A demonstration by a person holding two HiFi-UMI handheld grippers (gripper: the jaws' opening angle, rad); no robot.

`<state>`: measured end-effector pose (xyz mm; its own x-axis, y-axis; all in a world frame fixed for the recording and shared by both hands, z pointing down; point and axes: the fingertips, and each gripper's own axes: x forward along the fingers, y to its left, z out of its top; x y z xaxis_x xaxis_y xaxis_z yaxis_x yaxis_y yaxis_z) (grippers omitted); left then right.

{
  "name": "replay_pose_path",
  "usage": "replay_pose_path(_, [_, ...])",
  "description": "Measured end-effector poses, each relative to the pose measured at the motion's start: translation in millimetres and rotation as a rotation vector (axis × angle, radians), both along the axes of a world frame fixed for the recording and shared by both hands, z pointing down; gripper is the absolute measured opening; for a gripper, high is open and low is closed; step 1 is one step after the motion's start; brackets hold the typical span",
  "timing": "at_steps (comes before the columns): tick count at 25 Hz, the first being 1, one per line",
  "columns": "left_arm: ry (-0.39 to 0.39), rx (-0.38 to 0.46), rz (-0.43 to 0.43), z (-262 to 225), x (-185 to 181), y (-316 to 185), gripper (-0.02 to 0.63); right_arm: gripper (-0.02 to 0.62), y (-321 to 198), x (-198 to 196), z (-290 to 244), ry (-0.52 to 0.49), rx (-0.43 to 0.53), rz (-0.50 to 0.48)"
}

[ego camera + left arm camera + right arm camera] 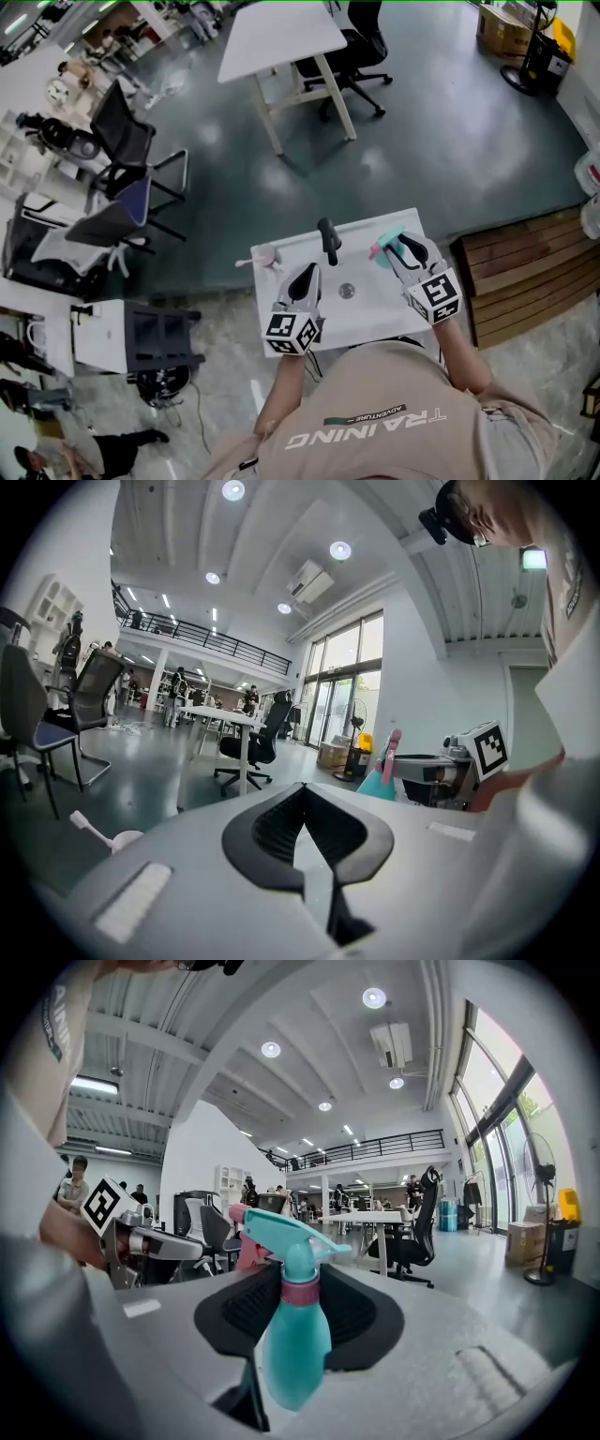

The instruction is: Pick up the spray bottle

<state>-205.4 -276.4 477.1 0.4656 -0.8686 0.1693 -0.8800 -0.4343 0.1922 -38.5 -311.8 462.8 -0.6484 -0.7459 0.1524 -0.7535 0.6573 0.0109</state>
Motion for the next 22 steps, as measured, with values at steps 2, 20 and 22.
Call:
replay_pose_path(2, [0.000,-0.001,0.001,1,0,1,0.015,0.132,0,-1,0,0.002,-0.001,-0.003])
replay_pose_path(20, [0.007,-0.018,0.005,11,-2,4,0.015,0.132,2,-7,4,0.031,-0.004,-0.019])
replay_pose_path(22, [0.011,-0.020,0.003,11,-3,3,0.016,0.132,1,-8,4,0.033,-0.004,-0.021])
